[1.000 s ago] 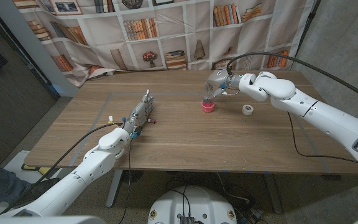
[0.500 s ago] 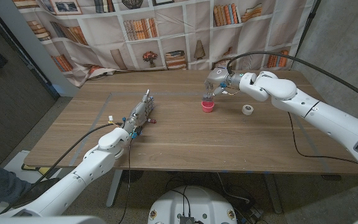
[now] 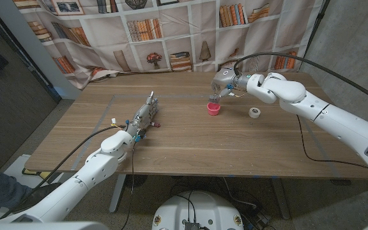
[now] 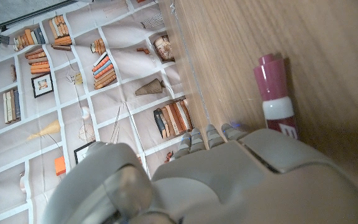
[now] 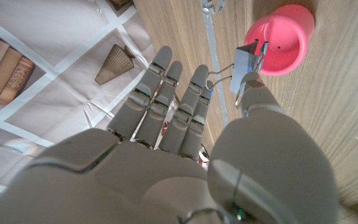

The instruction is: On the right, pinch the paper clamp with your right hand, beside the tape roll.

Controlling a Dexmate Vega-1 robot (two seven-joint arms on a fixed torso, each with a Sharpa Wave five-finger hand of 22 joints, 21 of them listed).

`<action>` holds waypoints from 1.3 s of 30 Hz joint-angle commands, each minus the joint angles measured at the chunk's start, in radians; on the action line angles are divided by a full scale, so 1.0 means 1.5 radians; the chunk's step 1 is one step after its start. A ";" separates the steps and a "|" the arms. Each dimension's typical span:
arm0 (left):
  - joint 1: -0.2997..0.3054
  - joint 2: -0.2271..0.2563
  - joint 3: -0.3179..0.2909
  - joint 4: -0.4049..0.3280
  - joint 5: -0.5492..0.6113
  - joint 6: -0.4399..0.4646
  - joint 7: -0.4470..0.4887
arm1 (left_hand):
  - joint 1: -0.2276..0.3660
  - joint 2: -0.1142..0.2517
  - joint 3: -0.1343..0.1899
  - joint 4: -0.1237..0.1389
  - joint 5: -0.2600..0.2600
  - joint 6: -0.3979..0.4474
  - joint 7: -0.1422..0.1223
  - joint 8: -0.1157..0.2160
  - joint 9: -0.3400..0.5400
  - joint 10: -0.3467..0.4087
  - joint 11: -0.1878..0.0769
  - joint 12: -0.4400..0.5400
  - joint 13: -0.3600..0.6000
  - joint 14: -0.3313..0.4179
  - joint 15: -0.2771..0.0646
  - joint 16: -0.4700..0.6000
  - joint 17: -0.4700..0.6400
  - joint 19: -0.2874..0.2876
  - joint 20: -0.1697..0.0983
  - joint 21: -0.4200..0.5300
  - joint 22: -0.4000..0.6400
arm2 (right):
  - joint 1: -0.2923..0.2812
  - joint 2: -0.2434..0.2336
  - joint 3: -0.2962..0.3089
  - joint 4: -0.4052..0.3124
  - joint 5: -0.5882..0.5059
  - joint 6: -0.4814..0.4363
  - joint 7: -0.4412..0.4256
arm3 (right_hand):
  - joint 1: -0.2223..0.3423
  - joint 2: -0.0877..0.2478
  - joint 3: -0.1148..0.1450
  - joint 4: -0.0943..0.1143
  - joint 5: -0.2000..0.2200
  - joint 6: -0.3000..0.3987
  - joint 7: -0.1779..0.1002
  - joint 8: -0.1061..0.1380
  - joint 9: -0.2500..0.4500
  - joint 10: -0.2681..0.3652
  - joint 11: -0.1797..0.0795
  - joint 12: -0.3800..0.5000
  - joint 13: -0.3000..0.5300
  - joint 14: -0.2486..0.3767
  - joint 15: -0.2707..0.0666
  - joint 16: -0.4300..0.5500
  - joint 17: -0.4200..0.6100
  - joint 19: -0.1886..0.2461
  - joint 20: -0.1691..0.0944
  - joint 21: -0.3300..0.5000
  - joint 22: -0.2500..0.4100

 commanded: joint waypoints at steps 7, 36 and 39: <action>0.004 0.002 -0.001 -0.005 -0.001 0.004 0.002 | 0.004 0.001 -0.004 0.000 -0.003 0.001 0.001 -0.003 0.002 -0.002 0.001 -0.002 0.001 -0.003 0.001 0.000 0.002 -0.039 0.008 -0.002 0.003 | -0.007 -0.005 0.008 -0.011 -0.001 -0.001 -0.002 | 0.041 0.042 0.007 0.002 0.000 0.093 -0.077 0.004 0.004 0.027 -0.012 0.001 0.001 0.008 -0.062 0.001 0.000 0.000 -0.005 -0.002 0.001; 0.006 -0.001 -0.002 0.001 -0.002 -0.004 0.000 | 0.005 0.001 -0.006 0.001 -0.003 0.000 0.001 -0.004 0.002 -0.003 0.001 -0.002 0.001 -0.004 0.001 0.000 0.002 -0.039 0.007 -0.002 0.003 | -0.008 -0.006 0.014 -0.024 -0.011 -0.004 0.007 | 0.054 0.042 0.010 0.000 -0.006 0.133 -0.077 0.008 0.005 0.074 -0.012 0.006 0.003 0.024 -0.063 -0.003 0.000 -0.002 -0.007 -0.005 0.001; 0.007 0.001 -0.002 -0.002 -0.003 -0.003 0.000 | 0.006 0.001 -0.006 0.001 -0.003 0.000 0.001 -0.004 0.002 -0.003 0.001 -0.002 0.001 -0.004 0.000 0.000 0.002 -0.040 0.007 -0.002 0.003 | -0.008 -0.005 0.015 -0.026 -0.012 -0.006 0.006 | 0.055 0.042 0.010 0.000 -0.006 0.134 -0.077 0.007 0.005 0.075 -0.012 0.005 0.002 0.024 -0.063 -0.003 0.000 -0.002 -0.006 -0.005 0.001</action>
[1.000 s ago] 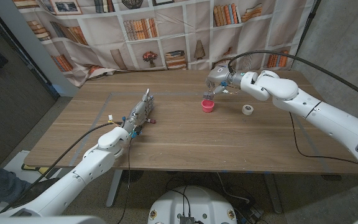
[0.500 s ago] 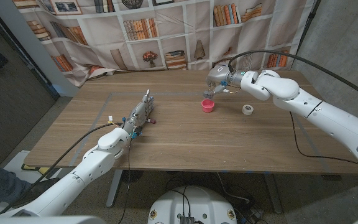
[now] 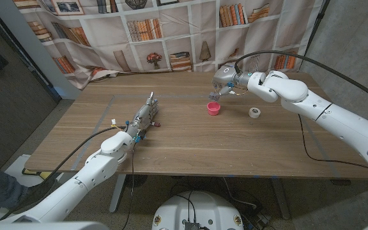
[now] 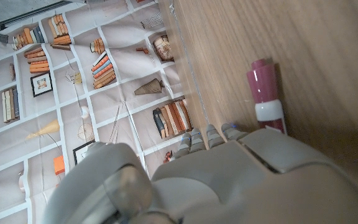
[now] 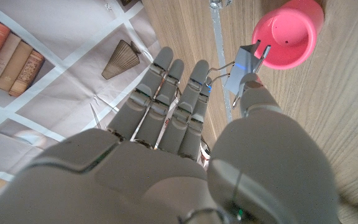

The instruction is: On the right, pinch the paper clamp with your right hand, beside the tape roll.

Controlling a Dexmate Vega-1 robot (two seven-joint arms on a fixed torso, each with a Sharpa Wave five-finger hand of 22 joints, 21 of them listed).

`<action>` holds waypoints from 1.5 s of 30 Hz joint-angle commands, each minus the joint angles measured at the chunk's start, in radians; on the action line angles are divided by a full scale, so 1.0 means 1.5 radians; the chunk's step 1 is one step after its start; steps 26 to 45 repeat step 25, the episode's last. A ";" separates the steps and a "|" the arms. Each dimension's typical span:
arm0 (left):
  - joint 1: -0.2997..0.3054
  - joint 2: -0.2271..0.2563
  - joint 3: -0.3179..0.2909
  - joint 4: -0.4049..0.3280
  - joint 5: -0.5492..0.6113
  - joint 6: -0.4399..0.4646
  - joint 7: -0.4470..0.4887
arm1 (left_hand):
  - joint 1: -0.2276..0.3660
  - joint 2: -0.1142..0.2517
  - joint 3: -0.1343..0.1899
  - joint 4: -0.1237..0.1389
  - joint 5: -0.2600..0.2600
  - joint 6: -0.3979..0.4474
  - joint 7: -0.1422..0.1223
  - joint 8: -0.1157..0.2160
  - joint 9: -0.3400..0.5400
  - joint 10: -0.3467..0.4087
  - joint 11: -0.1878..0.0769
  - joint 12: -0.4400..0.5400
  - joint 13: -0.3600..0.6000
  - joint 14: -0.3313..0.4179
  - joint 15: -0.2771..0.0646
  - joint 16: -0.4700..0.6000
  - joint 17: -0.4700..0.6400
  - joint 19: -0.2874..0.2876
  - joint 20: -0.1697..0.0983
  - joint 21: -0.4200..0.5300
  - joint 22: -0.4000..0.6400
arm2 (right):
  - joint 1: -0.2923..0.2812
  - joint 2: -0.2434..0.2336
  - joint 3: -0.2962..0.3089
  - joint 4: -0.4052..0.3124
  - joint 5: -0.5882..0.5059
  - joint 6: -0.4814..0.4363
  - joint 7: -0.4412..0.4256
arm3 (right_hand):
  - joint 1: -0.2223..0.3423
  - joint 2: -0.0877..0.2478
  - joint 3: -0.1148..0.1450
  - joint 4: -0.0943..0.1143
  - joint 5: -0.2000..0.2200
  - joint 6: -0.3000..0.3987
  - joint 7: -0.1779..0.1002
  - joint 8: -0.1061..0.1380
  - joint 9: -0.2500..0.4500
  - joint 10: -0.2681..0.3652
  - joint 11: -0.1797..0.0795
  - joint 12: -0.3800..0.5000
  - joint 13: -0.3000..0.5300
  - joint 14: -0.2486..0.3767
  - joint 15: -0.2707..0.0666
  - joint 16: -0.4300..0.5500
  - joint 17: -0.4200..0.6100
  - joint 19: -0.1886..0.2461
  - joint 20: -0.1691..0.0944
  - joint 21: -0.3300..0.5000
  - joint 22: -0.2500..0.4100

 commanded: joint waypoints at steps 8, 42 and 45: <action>0.001 0.004 -0.001 -0.005 -0.001 0.003 -0.002 | 0.006 0.001 -0.006 0.000 0.000 -0.001 0.001 -0.004 0.002 -0.004 0.000 -0.001 0.001 -0.004 0.000 0.000 0.002 -0.042 0.006 -0.003 0.003 | -0.002 0.001 0.003 -0.004 -0.004 -0.001 -0.004 | 0.051 0.046 0.005 -0.001 -0.003 0.109 -0.103 0.000 0.003 0.035 -0.026 0.004 0.003 0.007 -0.055 -0.001 0.000 0.000 -0.002 -0.001 0.001; -0.008 0.009 0.000 -0.006 -0.001 0.012 -0.006 | 0.007 0.002 -0.007 0.001 -0.001 -0.001 0.002 -0.004 0.002 -0.005 0.001 -0.001 0.001 -0.004 0.001 0.000 0.002 -0.043 0.006 -0.003 0.003 | -0.001 0.005 0.001 0.000 -0.003 -0.005 -0.004 | 0.054 0.047 0.006 -0.001 -0.004 0.113 -0.103 -0.001 0.003 0.040 -0.026 0.002 0.003 0.009 -0.056 -0.002 0.000 -0.002 -0.001 -0.002 0.001; -0.008 0.009 0.000 -0.006 -0.001 0.012 -0.006 | 0.007 0.002 -0.007 0.001 -0.001 -0.001 0.002 -0.004 0.002 -0.005 0.001 -0.001 0.001 -0.004 0.001 0.000 0.002 -0.043 0.006 -0.003 0.003 | -0.001 0.005 0.001 0.000 -0.003 -0.005 -0.004 | 0.054 0.047 0.006 -0.001 -0.004 0.113 -0.103 -0.001 0.003 0.040 -0.026 0.002 0.003 0.009 -0.056 -0.002 0.000 -0.002 -0.001 -0.002 0.001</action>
